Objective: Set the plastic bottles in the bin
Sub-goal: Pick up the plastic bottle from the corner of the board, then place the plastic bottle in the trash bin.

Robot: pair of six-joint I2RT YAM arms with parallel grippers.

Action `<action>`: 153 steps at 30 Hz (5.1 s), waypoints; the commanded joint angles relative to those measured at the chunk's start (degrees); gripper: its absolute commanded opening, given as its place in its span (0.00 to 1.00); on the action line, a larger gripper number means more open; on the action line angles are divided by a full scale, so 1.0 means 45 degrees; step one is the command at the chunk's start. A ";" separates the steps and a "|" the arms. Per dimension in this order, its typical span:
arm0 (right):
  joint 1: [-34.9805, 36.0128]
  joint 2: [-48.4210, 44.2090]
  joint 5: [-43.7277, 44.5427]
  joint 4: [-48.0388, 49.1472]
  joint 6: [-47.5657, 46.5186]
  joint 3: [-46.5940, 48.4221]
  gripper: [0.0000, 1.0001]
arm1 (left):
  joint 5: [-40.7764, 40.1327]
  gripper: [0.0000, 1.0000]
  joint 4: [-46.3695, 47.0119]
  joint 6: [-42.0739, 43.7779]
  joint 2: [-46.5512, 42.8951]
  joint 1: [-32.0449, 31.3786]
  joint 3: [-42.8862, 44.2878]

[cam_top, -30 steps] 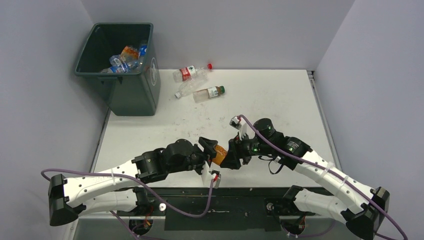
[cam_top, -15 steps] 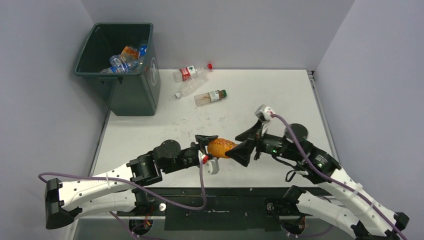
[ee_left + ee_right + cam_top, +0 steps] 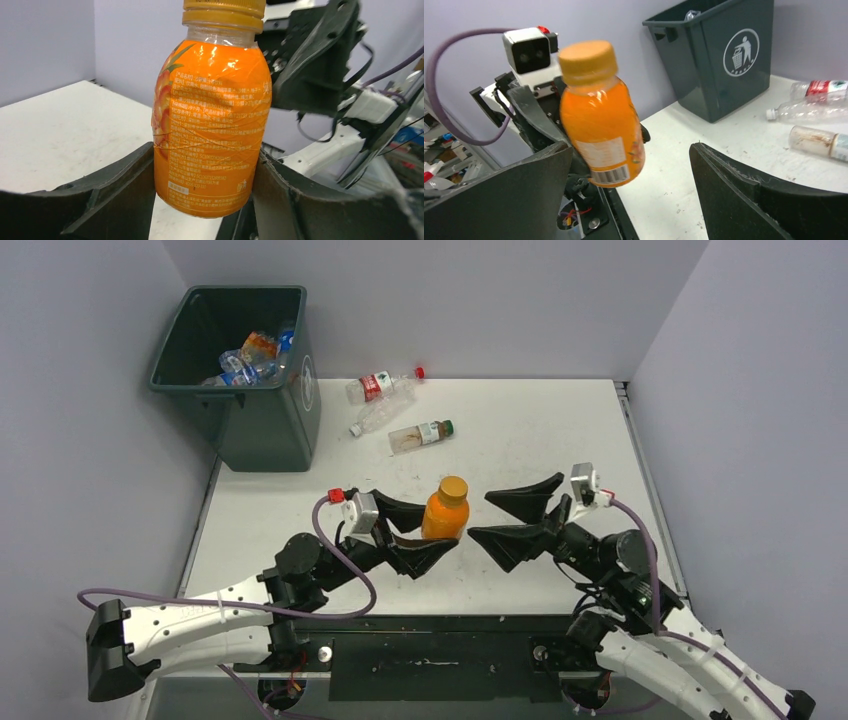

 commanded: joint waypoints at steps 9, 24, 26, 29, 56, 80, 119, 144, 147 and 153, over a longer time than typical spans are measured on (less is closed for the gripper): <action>0.0136 0.2027 -0.1114 0.5192 0.2145 -0.0640 0.93 | 0.0884 0.23 0.1562 -0.2264 0.0801 -0.0043 0.0900; 0.0541 0.3168 -0.0911 0.4033 0.1701 -0.0627 0.55 | 0.0781 0.20 0.1934 -0.1880 0.0956 -0.0043 0.0975; 0.0552 0.3086 -0.0772 0.4004 0.1574 -0.0692 0.45 | 0.0952 0.35 0.1971 -0.1801 0.0976 -0.0051 0.0967; 0.0564 0.2675 -0.0622 0.3360 0.0910 -0.0466 0.39 | 0.1059 0.98 0.1904 -0.1707 0.0625 -0.0063 0.0705; 0.0634 0.1771 -0.0293 -0.0375 -0.1997 0.0212 0.29 | 0.0237 0.70 -0.6616 -0.1619 0.2953 0.0337 0.7113; 0.0705 0.1583 -0.0316 -0.0171 -0.1829 0.0126 0.26 | 0.0101 0.57 -0.6693 -0.2324 0.3529 0.0738 0.6672; 0.0708 -0.0258 0.6478 -0.1461 -0.0050 -0.1926 0.90 | -0.3990 0.00 -0.3881 -0.0562 0.5261 1.4292 1.2287; 0.0692 0.0370 0.7676 -0.0598 0.0807 -0.3485 0.90 | -0.2665 0.96 0.1649 -0.0760 1.1049 1.4478 1.5734; 0.0700 0.0451 0.7889 -0.0215 0.1171 -0.3859 0.90 | -0.2547 0.96 0.0832 -0.0023 1.0057 1.3103 1.5644; 0.0670 0.1299 0.9358 0.0938 0.2165 -0.4335 0.90 | -0.2051 0.96 -0.2498 0.0220 0.7934 1.0249 1.3989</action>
